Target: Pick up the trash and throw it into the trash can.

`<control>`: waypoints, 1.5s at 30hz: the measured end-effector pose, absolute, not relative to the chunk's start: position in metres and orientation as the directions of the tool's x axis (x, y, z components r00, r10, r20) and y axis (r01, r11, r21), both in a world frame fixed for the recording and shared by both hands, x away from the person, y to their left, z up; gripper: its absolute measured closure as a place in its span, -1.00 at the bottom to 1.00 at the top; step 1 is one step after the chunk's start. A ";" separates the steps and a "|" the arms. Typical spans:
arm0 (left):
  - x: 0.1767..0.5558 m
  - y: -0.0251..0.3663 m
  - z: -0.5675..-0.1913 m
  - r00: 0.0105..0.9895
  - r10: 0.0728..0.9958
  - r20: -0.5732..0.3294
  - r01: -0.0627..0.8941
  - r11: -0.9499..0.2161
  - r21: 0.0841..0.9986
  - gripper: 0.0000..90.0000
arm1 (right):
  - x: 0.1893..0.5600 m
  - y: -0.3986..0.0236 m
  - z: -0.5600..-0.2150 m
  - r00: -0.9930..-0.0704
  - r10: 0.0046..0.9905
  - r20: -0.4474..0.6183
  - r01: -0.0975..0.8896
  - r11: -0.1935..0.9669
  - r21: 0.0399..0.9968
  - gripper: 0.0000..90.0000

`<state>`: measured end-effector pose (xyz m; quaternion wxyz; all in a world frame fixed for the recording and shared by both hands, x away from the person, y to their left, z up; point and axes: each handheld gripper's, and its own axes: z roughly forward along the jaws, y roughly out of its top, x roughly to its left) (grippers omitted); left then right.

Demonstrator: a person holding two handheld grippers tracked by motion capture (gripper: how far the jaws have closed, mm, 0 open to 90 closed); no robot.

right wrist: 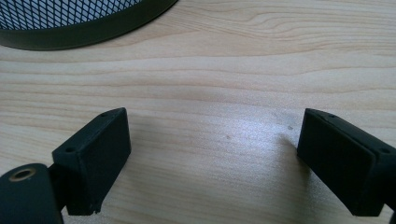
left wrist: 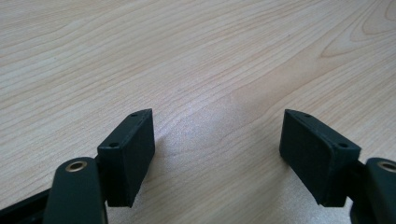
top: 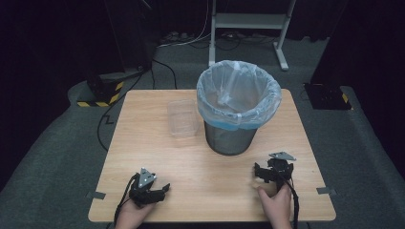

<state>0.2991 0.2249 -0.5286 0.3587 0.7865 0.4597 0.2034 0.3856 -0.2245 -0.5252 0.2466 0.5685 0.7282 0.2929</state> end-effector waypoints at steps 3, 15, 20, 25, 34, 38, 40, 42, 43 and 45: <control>0.300 0.225 -0.529 0.488 0.873 -0.010 0.577 -0.314 0.754 -0.41 | 0.386 -0.225 -0.525 -0.233 0.972 -0.018 0.685 0.177 0.707 -0.80; 0.300 0.227 -0.528 0.439 0.898 -0.027 0.593 -0.268 0.759 -0.25 | 0.375 -0.224 -0.525 -0.327 0.945 -0.014 0.672 0.243 0.700 -0.77; 0.309 0.230 -0.522 0.420 0.905 -0.063 0.630 -0.241 0.739 0.34 | 0.375 -0.225 -0.524 -0.336 0.942 -0.018 0.674 0.253 0.694 -0.75; 0.333 0.226 -0.493 0.394 0.917 -0.066 0.576 -0.190 0.795 0.73 | 0.370 -0.224 -0.524 -0.390 0.921 -0.024 0.628 0.285 0.724 -0.26; 0.416 0.212 -0.456 0.317 0.943 -0.099 0.517 -0.084 0.852 0.52 | 0.367 -0.222 -0.522 -0.400 0.916 -0.013 0.626 0.283 0.727 -0.11; 0.456 0.205 -0.456 0.244 0.961 -0.128 0.525 -0.020 0.851 0.27 | 0.367 -0.222 -0.522 -0.397 0.918 -0.010 0.626 0.279 0.729 -0.11; 0.469 0.206 -0.462 0.207 0.965 -0.164 0.549 0.024 0.835 0.24 | 0.367 -0.222 -0.522 -0.397 0.918 -0.010 0.626 0.279 0.729 -0.11; 0.479 0.207 -0.469 0.191 0.958 -0.215 0.583 0.066 0.810 0.22 | 0.367 -0.222 -0.522 -0.397 0.918 -0.011 0.626 0.279 0.729 -0.11; 0.479 0.207 -0.469 0.191 0.958 -0.215 0.583 0.066 0.810 0.22 | 0.367 -0.222 -0.522 -0.397 0.918 -0.011 0.626 0.279 0.729 -0.11; 0.486 0.210 -0.478 0.174 0.942 -0.286 0.619 0.121 0.776 0.28 | 0.367 -0.222 -0.522 -0.397 0.918 -0.011 0.625 0.279 0.729 -0.11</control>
